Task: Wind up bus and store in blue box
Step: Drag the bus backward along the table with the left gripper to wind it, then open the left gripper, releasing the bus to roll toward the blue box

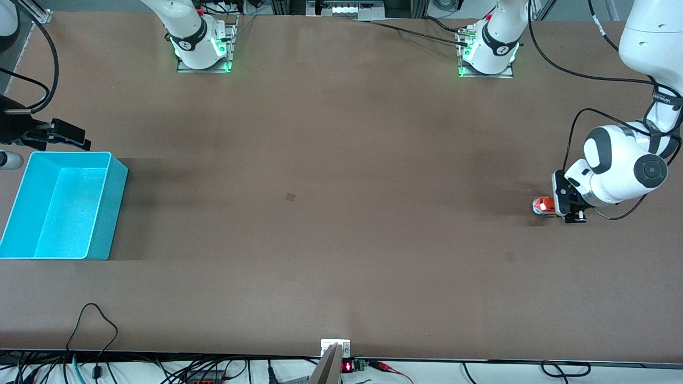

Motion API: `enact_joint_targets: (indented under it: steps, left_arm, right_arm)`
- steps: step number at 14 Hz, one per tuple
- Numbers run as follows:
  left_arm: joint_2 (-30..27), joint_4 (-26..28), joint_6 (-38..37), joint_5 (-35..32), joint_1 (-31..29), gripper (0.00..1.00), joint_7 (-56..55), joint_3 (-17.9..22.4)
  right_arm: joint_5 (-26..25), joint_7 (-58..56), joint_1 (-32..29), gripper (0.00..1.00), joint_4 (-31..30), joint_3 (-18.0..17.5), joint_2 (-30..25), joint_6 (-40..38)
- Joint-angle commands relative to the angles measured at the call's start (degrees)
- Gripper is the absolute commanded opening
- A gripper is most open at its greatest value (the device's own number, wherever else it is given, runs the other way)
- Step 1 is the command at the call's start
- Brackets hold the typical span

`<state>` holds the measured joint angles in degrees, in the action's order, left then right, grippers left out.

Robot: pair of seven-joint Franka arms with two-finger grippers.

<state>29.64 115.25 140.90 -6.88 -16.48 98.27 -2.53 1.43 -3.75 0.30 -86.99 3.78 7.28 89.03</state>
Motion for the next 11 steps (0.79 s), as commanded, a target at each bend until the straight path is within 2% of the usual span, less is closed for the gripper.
enact_joint_targets:
  steps: [1, 7, 11]
  left_arm:
    - [-2.0, -1.7, -5.4, -0.5, -0.4, 1.0, -0.5, -1.8]
    - [-7.0, -1.7, -13.0, -0.5, -0.4, 1.0, -5.2, -2.7]
    - [-14.0, -1.8, -22.4, -0.4, -0.4, 1.0, -10.1, -2.7]
  right_arm:
    - [0.7, 0.1, 0.0, 1.0, 0.4, -0.1, 0.0, -0.4]
    - [0.7, 0.1, 0.0, 1.0, 0.4, -0.1, 0.0, -0.4]
    - [0.7, 0.3, 0.1, 1.0, 0.4, -0.1, 0.0, -0.4]
